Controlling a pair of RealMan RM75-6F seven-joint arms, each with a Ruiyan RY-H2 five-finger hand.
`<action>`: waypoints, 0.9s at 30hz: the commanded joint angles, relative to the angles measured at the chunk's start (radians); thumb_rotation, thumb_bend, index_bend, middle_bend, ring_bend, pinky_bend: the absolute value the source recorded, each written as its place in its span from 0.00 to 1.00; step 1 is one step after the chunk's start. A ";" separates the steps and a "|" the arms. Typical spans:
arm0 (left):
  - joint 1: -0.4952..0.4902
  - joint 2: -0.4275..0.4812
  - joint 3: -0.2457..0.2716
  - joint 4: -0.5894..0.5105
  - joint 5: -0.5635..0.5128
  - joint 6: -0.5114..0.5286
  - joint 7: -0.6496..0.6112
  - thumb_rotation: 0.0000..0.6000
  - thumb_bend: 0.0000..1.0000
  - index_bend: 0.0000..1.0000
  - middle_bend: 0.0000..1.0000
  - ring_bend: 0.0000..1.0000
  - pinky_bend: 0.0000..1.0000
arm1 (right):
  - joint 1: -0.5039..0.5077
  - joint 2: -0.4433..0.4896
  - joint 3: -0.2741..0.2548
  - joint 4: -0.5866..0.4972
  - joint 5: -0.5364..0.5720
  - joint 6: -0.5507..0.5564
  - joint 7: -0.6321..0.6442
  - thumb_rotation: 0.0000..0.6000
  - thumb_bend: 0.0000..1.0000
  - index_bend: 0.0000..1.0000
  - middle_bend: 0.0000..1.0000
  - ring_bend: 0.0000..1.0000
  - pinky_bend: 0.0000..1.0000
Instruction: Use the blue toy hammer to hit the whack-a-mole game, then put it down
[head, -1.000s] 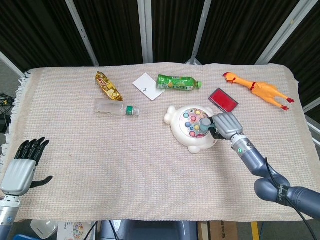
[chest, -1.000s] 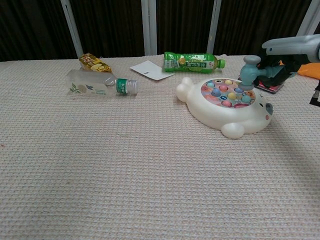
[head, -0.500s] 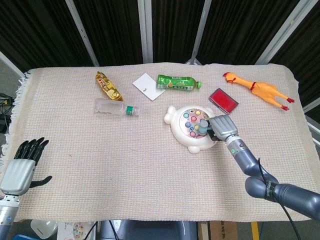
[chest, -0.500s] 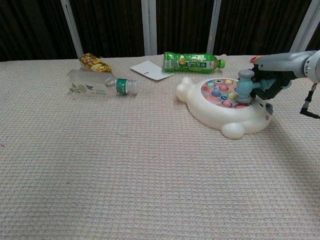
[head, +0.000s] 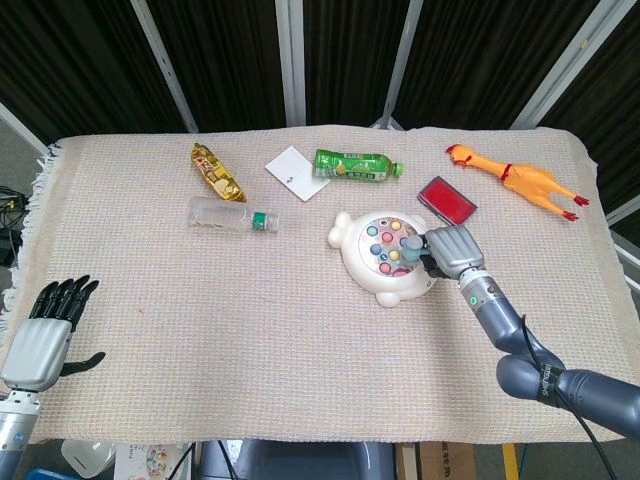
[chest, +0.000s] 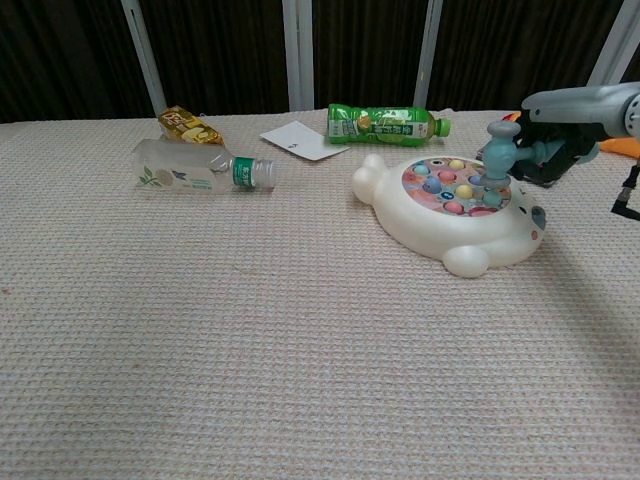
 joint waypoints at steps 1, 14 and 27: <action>0.001 0.001 0.000 -0.001 -0.003 0.000 0.002 1.00 0.03 0.00 0.00 0.00 0.00 | 0.002 -0.019 -0.009 0.025 0.002 -0.009 0.006 1.00 1.00 0.97 0.79 0.60 0.40; 0.001 0.000 0.000 0.004 -0.006 -0.001 -0.002 1.00 0.03 0.00 0.00 0.00 0.00 | 0.003 -0.023 -0.009 0.043 -0.005 0.002 0.020 1.00 1.00 0.97 0.79 0.60 0.40; 0.003 0.002 0.001 0.010 0.009 0.012 -0.017 1.00 0.03 0.00 0.00 0.00 0.00 | -0.084 0.076 -0.015 -0.053 -0.056 0.091 0.095 1.00 1.00 0.97 0.79 0.60 0.40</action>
